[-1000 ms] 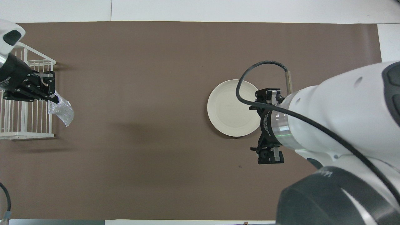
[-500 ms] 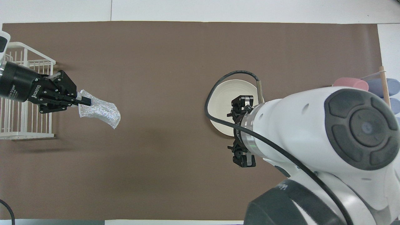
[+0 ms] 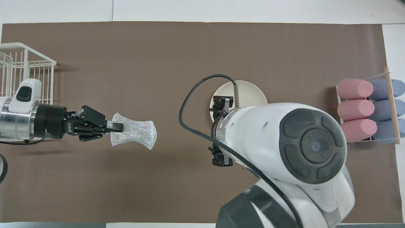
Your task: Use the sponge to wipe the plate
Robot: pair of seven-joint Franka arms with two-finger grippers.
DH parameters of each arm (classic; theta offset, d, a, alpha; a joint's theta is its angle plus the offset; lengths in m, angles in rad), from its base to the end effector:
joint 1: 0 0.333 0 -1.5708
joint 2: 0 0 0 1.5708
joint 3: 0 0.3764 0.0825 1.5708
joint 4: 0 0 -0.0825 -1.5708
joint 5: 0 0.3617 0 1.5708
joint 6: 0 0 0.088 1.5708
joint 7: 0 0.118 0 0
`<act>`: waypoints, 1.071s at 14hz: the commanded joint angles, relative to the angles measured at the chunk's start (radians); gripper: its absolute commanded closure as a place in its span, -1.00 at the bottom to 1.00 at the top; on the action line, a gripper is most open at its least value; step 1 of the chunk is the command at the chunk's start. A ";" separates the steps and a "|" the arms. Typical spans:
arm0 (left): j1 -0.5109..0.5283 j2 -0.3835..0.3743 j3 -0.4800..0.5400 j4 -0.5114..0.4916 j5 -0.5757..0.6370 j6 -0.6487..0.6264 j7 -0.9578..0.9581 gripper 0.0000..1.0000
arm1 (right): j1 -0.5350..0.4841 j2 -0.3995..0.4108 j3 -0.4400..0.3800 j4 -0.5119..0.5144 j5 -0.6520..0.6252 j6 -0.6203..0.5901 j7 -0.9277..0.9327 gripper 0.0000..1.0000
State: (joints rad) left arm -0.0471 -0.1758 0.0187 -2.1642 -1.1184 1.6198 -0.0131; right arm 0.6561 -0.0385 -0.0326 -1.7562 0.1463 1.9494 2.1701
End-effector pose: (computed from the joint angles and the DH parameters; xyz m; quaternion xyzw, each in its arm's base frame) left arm 0.4419 -0.1141 0.5637 0.8334 0.1159 -0.1663 0.5141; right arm 0.4407 0.3304 0.6471 -0.6956 0.7056 0.0502 0.1258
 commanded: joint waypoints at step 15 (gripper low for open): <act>-0.102 -0.056 0.007 -0.213 -0.259 0.000 0.463 1.00 | 0.129 0.028 0.003 -0.143 0.113 0.304 0.001 -1.00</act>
State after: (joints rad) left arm -0.1369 -0.2035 0.0122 -2.3513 -1.3579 1.6295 0.4356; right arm 0.7779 -0.0049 -0.0291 -1.8755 0.2355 2.2316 2.1827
